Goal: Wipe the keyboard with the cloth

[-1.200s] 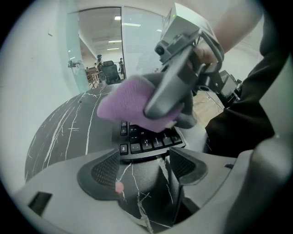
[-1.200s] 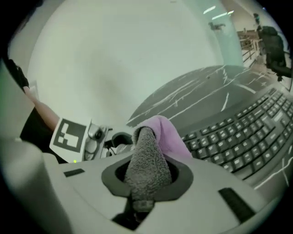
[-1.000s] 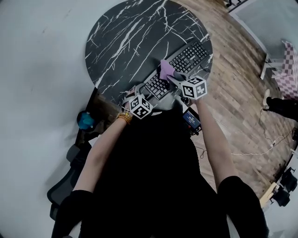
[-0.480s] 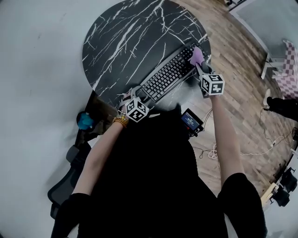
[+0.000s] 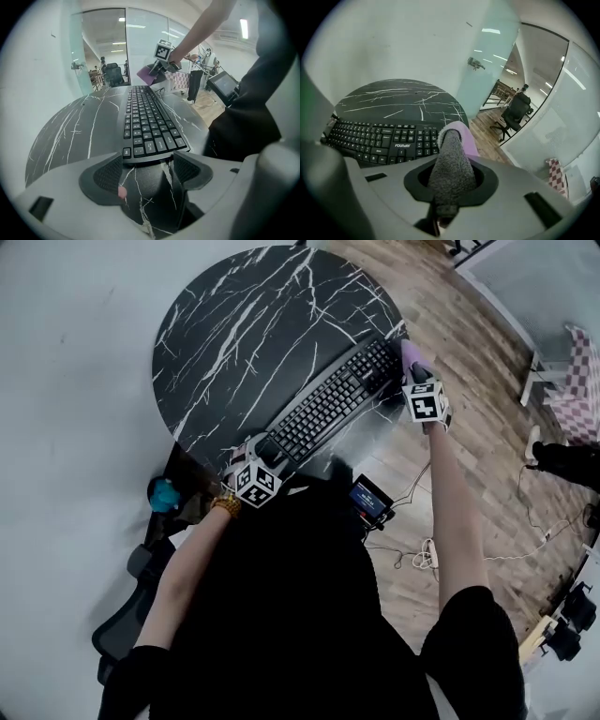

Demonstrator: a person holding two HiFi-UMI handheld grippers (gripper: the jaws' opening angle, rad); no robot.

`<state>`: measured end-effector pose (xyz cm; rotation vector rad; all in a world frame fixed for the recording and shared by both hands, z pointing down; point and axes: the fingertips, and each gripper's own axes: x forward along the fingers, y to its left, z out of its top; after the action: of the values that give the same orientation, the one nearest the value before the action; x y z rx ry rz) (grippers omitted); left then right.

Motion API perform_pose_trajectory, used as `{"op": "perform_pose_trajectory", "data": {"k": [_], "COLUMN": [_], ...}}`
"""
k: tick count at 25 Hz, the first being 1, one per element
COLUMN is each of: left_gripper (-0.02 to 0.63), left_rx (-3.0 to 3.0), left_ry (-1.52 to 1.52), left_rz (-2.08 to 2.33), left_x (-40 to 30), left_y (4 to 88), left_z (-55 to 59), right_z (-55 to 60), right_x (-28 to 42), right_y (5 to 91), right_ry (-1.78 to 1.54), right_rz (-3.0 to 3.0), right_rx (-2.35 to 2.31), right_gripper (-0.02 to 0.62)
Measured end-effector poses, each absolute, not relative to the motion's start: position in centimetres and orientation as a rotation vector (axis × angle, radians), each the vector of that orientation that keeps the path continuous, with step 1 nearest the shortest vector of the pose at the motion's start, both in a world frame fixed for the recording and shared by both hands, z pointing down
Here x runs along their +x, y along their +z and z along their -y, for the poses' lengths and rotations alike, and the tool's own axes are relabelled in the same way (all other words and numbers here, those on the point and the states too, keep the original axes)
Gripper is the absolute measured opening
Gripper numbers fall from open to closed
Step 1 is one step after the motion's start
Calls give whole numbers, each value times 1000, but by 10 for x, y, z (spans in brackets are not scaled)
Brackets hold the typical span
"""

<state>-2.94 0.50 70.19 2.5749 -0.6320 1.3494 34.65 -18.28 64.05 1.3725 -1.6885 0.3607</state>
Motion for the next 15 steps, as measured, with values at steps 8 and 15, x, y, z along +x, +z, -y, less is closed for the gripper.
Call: {"op": "perform_pose_trajectory", "data": {"k": [8,15], "left_gripper": [328,328], "left_rx": [2559,2550], "left_ry": [1370,1380], "left_rz": [627,621], "left_x": [-30,-29], "left_y": [700,700], "left_z": [-6,-6], "right_z": [207,201], "right_x": [337,322], "right_y": [672,697], "right_ry": [374,358], "right_rz": [1649,1626], "right_rx": [1269,1140], "right_gripper": [67,69]}}
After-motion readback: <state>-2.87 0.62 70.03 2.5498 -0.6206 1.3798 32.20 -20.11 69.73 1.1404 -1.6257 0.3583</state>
